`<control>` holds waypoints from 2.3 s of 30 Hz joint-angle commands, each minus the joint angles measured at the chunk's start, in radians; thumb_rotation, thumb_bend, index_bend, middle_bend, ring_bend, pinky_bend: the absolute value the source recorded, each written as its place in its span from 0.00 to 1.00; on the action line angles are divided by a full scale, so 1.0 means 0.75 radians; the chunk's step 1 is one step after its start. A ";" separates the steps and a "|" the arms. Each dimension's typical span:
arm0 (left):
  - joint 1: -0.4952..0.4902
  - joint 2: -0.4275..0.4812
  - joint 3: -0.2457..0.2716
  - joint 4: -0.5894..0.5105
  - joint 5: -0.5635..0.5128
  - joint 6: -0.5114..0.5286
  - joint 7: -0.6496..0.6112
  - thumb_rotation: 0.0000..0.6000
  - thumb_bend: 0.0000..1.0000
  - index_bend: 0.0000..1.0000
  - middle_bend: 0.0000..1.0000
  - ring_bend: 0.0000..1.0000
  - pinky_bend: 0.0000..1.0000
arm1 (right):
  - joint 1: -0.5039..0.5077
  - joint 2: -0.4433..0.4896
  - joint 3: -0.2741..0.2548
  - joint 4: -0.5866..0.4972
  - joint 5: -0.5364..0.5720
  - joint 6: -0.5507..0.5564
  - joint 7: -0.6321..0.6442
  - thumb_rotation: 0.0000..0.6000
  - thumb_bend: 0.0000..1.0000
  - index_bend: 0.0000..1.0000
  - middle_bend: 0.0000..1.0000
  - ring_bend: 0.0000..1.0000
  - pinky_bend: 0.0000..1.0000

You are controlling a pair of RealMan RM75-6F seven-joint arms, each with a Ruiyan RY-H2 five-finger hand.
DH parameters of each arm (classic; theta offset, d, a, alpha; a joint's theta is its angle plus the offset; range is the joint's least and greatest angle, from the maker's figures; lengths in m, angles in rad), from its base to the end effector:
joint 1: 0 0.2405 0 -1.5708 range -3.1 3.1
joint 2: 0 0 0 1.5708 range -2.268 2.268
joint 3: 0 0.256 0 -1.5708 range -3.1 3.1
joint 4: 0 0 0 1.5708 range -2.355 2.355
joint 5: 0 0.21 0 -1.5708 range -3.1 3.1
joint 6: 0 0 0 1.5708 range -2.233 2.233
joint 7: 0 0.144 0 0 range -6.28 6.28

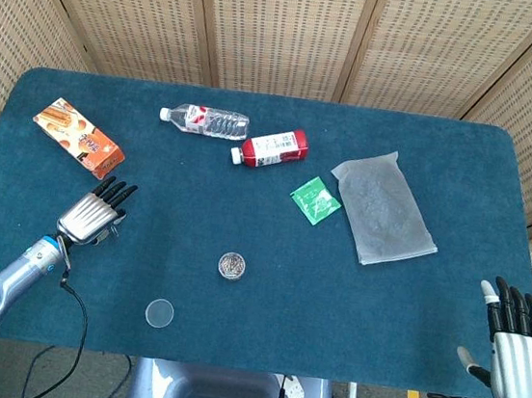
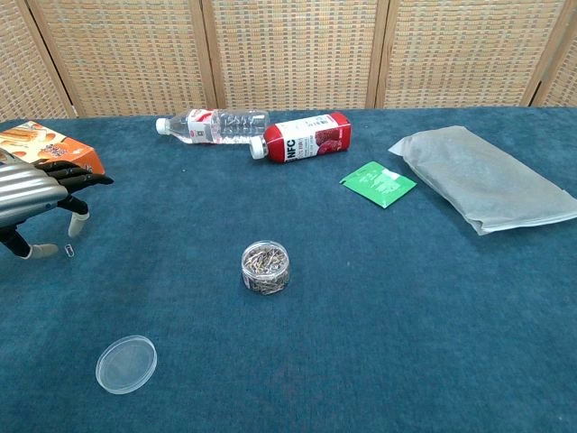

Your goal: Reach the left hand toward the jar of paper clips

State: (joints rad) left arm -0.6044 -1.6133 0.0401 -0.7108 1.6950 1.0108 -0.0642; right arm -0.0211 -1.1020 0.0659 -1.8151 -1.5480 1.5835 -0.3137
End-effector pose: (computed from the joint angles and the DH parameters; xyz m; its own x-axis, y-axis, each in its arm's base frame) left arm -0.3095 0.3511 0.0179 0.8251 0.1054 0.5551 0.5249 -0.5065 -0.6840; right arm -0.2767 -0.1512 0.1628 0.5130 0.0599 0.8563 -0.8583 0.0482 0.5109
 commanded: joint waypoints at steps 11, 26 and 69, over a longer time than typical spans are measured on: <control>0.002 -0.048 0.030 0.074 -0.027 -0.017 -0.019 1.00 0.33 0.51 0.00 0.00 0.00 | -0.001 0.002 0.000 0.001 0.001 0.007 0.008 1.00 0.00 0.00 0.00 0.00 0.00; -0.002 -0.074 0.064 0.093 -0.042 -0.014 -0.044 1.00 0.49 0.60 0.00 0.00 0.00 | -0.003 0.010 -0.003 0.000 -0.005 0.017 0.026 1.00 0.00 0.00 0.00 0.00 0.00; -0.280 0.043 -0.216 -0.774 -0.248 -0.081 0.318 1.00 0.52 0.71 0.00 0.00 0.00 | 0.001 0.037 0.012 -0.001 0.033 0.013 0.092 1.00 0.00 0.00 0.00 0.00 0.00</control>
State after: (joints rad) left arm -0.7986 -1.5615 -0.1113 -1.2797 1.5280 0.9702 0.1542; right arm -0.0206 -1.0746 0.0747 -1.8162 -1.5239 1.5938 -0.2448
